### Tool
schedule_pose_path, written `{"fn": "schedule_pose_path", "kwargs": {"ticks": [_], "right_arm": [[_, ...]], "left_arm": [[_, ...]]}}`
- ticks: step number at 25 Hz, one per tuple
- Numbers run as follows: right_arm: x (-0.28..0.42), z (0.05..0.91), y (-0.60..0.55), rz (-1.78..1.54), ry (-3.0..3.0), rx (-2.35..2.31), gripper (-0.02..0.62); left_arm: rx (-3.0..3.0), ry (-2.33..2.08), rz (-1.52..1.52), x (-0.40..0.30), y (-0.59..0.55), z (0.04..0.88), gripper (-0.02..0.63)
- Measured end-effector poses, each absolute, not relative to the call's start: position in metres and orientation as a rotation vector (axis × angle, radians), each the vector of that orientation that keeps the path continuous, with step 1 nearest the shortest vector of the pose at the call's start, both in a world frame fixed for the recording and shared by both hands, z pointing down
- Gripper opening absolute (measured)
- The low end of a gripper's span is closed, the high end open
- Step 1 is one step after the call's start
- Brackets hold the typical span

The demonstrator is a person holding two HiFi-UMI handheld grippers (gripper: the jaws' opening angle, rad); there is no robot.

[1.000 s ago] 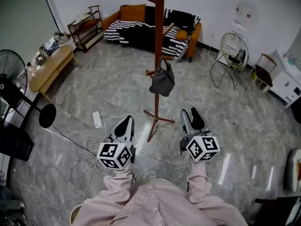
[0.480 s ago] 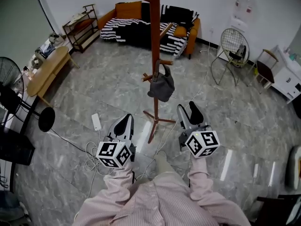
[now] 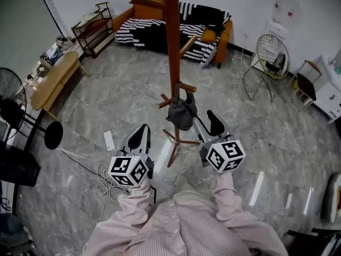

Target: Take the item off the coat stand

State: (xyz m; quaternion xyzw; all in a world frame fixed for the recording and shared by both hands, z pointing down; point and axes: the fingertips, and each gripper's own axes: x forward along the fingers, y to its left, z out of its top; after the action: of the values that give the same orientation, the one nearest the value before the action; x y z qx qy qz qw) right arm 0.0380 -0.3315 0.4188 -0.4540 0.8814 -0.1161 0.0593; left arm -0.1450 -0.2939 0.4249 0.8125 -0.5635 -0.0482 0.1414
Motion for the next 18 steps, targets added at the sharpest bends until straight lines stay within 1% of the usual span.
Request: {"fn": "schedule_pose_path", "kwargs": {"ticks": [8,18], "right_arm": [[0.021,0.438,-0.373,-0.433,2.827,-1.214,0.232],[-0.003,0.452,-0.395,-0.494,2.954,-1.113,0.233]], "left_arm": [[2.295,-1.658,-0.166,-0.145,-0.336,0.425,0.002],[2.236,-1.667,-0.146,-0.15,-0.351,0.442,0.002]]}}
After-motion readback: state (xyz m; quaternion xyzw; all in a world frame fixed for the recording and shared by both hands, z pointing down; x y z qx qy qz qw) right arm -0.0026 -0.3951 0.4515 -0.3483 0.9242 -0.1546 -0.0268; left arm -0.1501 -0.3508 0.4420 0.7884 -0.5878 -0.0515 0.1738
